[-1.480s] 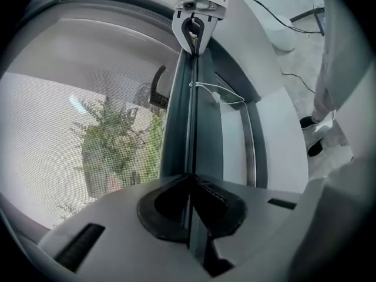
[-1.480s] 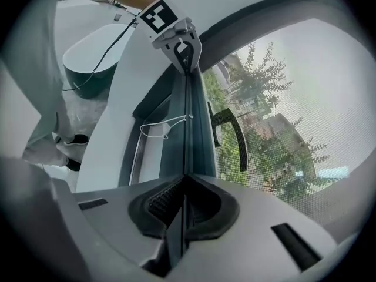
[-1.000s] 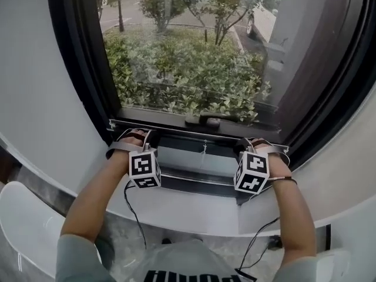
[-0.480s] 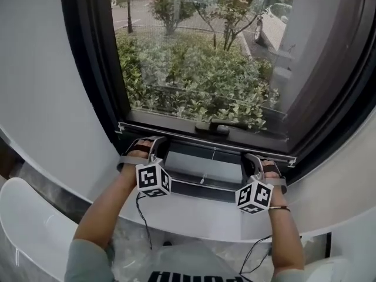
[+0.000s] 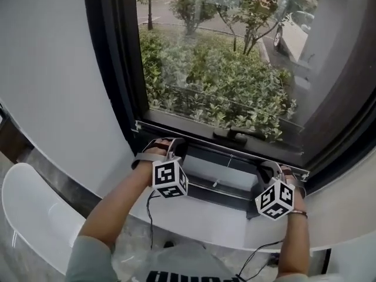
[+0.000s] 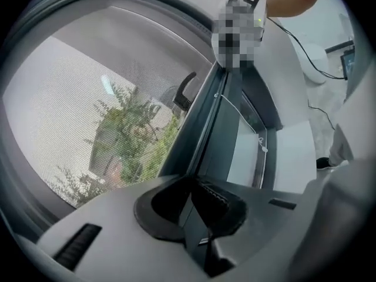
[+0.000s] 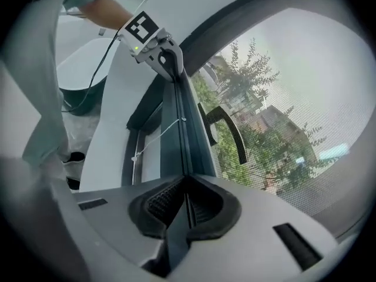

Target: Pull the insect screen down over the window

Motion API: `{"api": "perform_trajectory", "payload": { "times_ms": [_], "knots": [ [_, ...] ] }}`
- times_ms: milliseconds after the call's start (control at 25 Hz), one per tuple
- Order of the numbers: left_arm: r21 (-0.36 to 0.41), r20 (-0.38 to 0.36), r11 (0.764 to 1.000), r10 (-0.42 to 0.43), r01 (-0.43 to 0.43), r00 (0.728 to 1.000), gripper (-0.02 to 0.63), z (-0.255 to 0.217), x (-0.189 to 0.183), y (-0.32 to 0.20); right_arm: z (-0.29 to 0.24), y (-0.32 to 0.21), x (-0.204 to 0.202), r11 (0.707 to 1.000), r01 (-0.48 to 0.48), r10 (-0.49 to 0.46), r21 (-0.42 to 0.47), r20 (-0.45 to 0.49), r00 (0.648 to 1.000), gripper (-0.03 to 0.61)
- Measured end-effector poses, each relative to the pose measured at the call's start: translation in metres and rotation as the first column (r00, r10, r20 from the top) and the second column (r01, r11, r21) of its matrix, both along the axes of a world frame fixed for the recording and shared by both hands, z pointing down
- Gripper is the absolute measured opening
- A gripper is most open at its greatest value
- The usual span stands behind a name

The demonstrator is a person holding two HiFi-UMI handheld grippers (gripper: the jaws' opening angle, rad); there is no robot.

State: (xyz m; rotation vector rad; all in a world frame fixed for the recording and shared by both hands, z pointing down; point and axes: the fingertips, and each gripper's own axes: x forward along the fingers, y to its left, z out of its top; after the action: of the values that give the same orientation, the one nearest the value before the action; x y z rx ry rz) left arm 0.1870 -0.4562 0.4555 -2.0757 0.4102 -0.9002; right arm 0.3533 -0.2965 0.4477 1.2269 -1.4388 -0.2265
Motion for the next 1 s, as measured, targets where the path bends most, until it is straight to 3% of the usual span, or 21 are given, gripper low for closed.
{"api": "perform_trajectory", "payload": {
  "times_ms": [160,320,440,760,880,1000],
  "knots": [
    [-0.044,-0.036,0.997,0.054,-0.056,0.998,0.034,-0.001,-0.002,0.001,0.002,0.0,0.0,0.998,-0.018,0.017,0.065,0.003,1.0,0.033],
    [-0.096,0.101,0.993,0.081,-0.071,0.992,0.034,-0.001,-0.006,-0.002,0.003,-0.006,-0.003,0.998,-0.018,0.013,0.057,0.098,0.995,0.077],
    [-0.083,0.198,0.994,0.087,-0.071,0.976,0.032,0.001,-0.001,-0.002,0.007,-0.004,-0.001,1.0,-0.015,0.014,0.005,0.045,0.999,0.086],
    [0.009,0.124,1.0,0.027,-0.028,0.992,0.023,0.003,-0.002,0.002,0.016,0.002,0.001,0.999,0.014,-0.021,-0.043,-0.149,0.989,0.086],
    [0.019,0.091,1.0,0.017,-0.019,0.996,0.023,0.002,-0.003,0.004,0.017,0.002,0.0,1.0,-0.006,0.007,0.006,-0.192,0.981,0.086],
    [0.064,0.067,0.998,-0.005,0.001,0.998,0.023,-0.001,-0.006,-0.001,0.014,-0.006,-0.001,0.993,-0.013,0.036,0.114,-0.202,0.979,0.086]
  ]
}}
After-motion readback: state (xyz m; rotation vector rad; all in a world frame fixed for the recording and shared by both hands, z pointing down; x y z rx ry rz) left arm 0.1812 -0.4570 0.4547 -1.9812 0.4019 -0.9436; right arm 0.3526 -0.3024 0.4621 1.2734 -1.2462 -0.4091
